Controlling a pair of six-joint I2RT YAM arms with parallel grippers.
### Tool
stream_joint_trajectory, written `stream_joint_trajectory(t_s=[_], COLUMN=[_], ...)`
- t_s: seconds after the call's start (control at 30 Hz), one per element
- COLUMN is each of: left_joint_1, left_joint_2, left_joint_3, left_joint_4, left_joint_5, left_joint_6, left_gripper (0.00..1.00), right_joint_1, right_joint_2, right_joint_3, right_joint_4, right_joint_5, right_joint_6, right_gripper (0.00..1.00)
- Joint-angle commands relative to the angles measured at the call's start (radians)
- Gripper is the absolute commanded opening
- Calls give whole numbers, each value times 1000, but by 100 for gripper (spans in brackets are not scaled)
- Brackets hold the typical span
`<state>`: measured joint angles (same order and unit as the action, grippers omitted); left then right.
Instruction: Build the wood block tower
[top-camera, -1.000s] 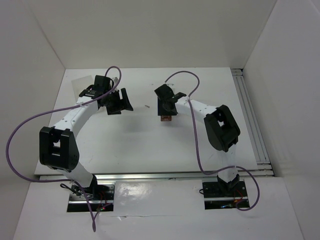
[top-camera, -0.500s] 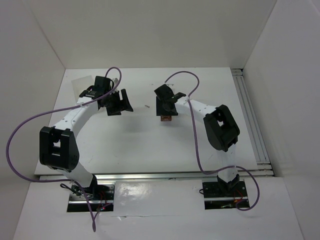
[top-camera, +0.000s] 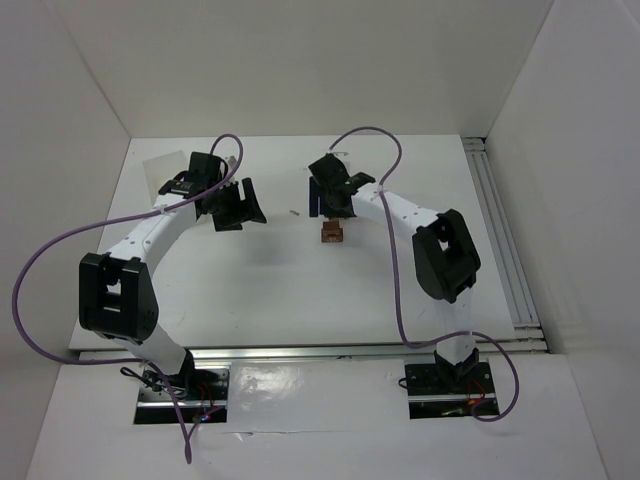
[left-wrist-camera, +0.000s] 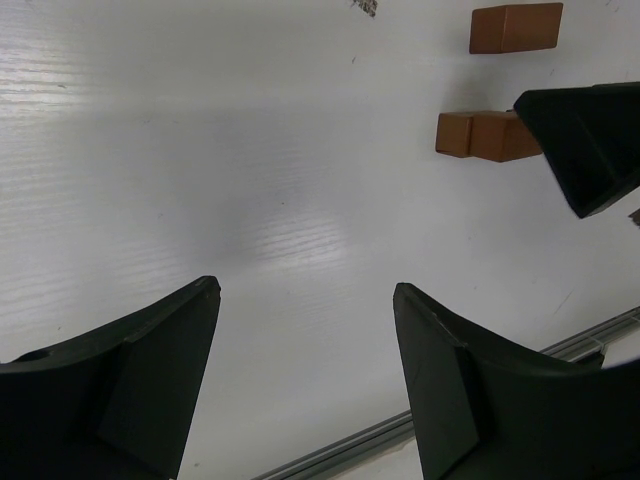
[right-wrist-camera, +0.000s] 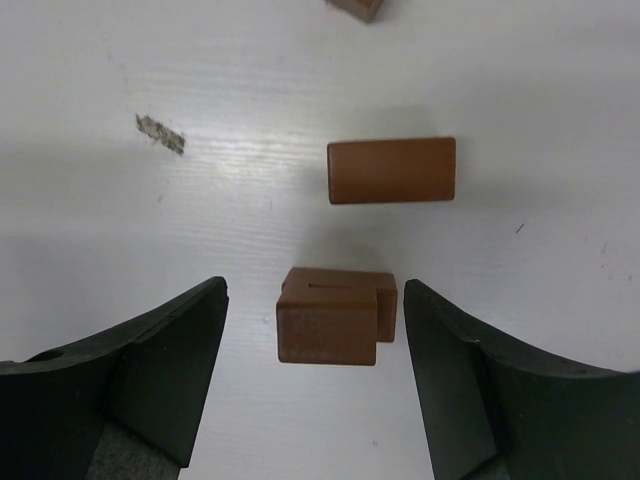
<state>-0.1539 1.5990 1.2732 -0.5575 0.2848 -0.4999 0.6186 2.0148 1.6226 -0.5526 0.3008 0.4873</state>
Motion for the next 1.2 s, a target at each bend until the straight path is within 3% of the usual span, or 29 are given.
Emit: stream_joint_trajectory(t_s=[0.0,0.33,0.43,0.5,0.6,0.97,1.17], left_joint_1=[-4,-4,5,5,5,5,5], left_joint_2=[-40,-31,-31,-22,-13,15,15], left_joint_3=[-3,6,6,6,15,43,43], left_joint_4=[14,14,14,14,14,5,5], left_joint_5=[-1,-10,-10,-10,-1,-1,-1], left_joint_6=[12,12,12,12,21,21,21], left_gripper=[82,82,82,82,82,82,82], right_joint_1=[-31,-138,-149,-149,-158,-158,-149], right_joint_2=[-21,74,153,173,173,231,252], right_joint_3=[85,183,256,257,244,255,255], right_joint_4=[-6,-45,-110,-110,-89,-64,-64], right_joint_5=[32,-32,-65,-86,-109,-150,-150], right_joint_6=[-18,-99,-150,-168,-168,-177,-177], right_gripper=[78,78,85,94,99,99,89])
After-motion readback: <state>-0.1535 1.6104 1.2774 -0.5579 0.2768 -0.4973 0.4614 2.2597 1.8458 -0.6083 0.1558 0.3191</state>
